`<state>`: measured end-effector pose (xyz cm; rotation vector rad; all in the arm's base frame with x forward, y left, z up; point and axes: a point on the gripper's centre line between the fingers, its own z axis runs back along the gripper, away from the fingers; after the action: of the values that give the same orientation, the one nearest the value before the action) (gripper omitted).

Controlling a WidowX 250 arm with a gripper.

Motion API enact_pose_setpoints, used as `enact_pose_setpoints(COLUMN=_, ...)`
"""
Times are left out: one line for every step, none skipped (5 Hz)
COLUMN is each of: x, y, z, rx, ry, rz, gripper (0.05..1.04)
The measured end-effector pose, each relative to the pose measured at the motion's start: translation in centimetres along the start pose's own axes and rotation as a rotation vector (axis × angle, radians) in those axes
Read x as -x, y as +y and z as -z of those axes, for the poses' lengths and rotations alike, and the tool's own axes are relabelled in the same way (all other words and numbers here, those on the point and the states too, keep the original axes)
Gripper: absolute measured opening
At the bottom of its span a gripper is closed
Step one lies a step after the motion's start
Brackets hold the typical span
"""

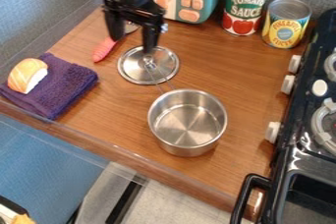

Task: Pick up the pink fork and move it above the silver pot

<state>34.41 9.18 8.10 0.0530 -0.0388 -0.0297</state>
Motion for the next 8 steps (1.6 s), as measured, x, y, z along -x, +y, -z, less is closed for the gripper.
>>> enact_pose_setpoints(x=-0.6, y=2.5, z=0.5, rx=-0.048, ry=-0.012, rz=-0.107, gripper=1.001)
enact_pose_setpoints(x=-1.0, y=3.2, z=0.7, rx=-0.08, ry=-0.013, rz=-0.153, gripper=1.001)
enact_pose_setpoints(x=-1.4, y=4.1, z=1.0, rx=-0.109, ry=-0.01, rz=-0.194, gripper=1.001)
enact_pose_setpoints(x=-1.7, y=4.7, z=1.7, rx=-0.128, ry=0.005, rz=-0.21, gripper=1.001)
enact_pose_setpoints(x=-1.5, y=6.1, z=2.6, rx=-0.13, ry=0.027, rz=-0.245, gripper=1.001)
enact_pose_setpoints(x=-1.8, y=6.9, z=2.9, rx=-0.127, ry=0.03, rz=-0.267, gripper=1.001)
enact_pose_setpoints(x=-2.1, y=6.9, z=3.4, rx=-0.124, ry=0.042, rz=-0.258, gripper=1.001)
enact_pose_setpoints(x=-2.6, y=6.8, z=4.1, rx=-0.105, ry=0.045, rz=-0.253, gripper=1.001)
